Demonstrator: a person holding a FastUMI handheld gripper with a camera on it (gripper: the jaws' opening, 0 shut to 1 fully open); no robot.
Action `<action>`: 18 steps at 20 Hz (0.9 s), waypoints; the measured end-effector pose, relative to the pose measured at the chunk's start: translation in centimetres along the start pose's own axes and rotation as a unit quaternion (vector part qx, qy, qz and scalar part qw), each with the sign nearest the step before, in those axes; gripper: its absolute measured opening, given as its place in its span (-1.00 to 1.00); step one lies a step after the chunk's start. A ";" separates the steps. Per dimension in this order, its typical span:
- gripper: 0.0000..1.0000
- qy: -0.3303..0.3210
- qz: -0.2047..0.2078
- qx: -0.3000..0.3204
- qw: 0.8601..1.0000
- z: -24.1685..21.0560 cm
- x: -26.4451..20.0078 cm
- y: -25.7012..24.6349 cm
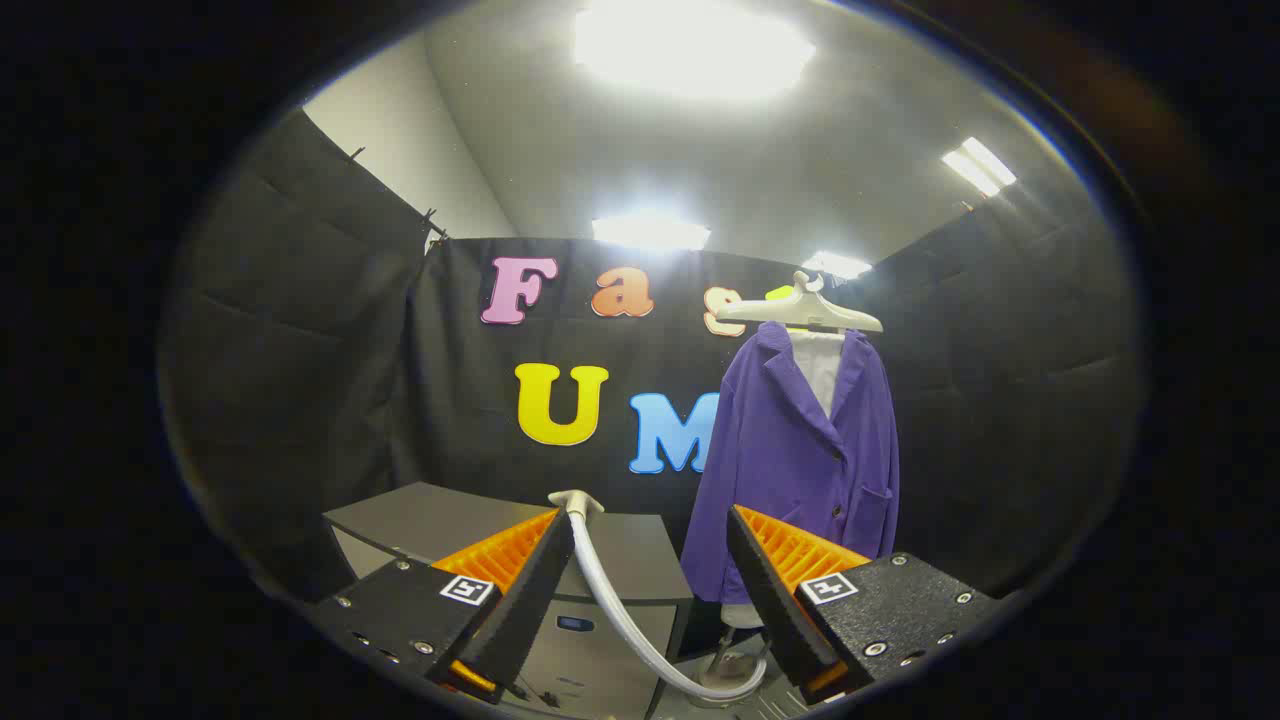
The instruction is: Iron the clothes twice with a garment steamer, once on the left side and once on the right side.
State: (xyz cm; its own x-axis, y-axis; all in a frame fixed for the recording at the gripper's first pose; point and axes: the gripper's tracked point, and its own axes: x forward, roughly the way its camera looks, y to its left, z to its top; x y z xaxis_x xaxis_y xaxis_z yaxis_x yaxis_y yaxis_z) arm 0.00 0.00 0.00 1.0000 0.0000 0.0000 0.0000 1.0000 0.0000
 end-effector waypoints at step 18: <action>0.90 0.068 0.080 -0.018 0.994 -2.9 -0.8 2.4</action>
State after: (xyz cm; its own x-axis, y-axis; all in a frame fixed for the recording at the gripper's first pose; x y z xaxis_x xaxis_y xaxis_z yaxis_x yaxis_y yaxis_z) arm -0.82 2.39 -2.94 0.9780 0.1560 -0.1383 -0.1609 0.9867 -0.0250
